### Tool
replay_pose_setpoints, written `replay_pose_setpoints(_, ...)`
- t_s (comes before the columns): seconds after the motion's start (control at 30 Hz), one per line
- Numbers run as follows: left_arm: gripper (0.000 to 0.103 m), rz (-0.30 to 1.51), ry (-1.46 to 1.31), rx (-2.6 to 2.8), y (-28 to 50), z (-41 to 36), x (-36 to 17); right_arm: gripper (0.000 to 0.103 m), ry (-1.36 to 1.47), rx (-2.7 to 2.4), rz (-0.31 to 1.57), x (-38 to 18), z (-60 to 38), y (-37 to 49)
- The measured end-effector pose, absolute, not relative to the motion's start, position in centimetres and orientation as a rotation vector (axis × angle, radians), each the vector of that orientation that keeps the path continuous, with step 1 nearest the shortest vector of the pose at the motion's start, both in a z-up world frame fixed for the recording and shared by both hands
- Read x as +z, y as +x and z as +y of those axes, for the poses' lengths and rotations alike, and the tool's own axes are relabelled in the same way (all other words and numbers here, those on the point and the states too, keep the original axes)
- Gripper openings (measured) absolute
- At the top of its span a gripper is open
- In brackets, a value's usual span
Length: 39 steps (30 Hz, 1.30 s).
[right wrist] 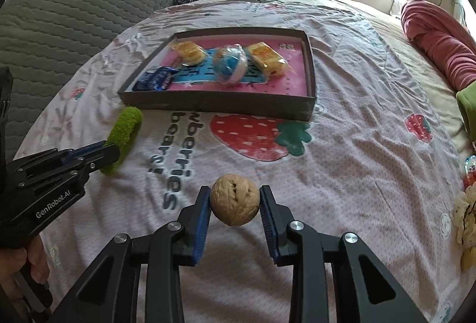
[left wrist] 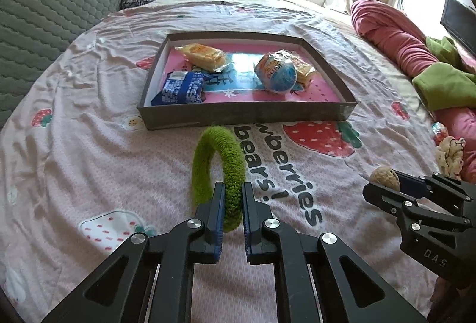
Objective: Organize objects
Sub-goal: 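Lift and carry the green ring and brown ball over the pink tray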
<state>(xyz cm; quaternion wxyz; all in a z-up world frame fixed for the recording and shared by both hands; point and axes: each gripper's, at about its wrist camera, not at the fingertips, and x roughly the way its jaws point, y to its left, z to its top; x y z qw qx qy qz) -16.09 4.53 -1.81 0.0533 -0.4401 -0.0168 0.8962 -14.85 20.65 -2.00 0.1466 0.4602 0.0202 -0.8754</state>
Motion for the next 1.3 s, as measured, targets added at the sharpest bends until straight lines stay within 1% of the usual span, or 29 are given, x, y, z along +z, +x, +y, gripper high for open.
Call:
replay_pose_setpoints(1.0,0.011,-0.028,-1.177,2.828,-7.5,4.1,6.9,0.033,1.158,-2.588,0.108,6.5,18.1,-6.5)
replay_pose_setpoints(1.3,0.011,-0.025,-1.125,2.858,-6.3,3.4,9.6,0.033,1.085,-2.619,0.117,9.5,17.9,-5.1)
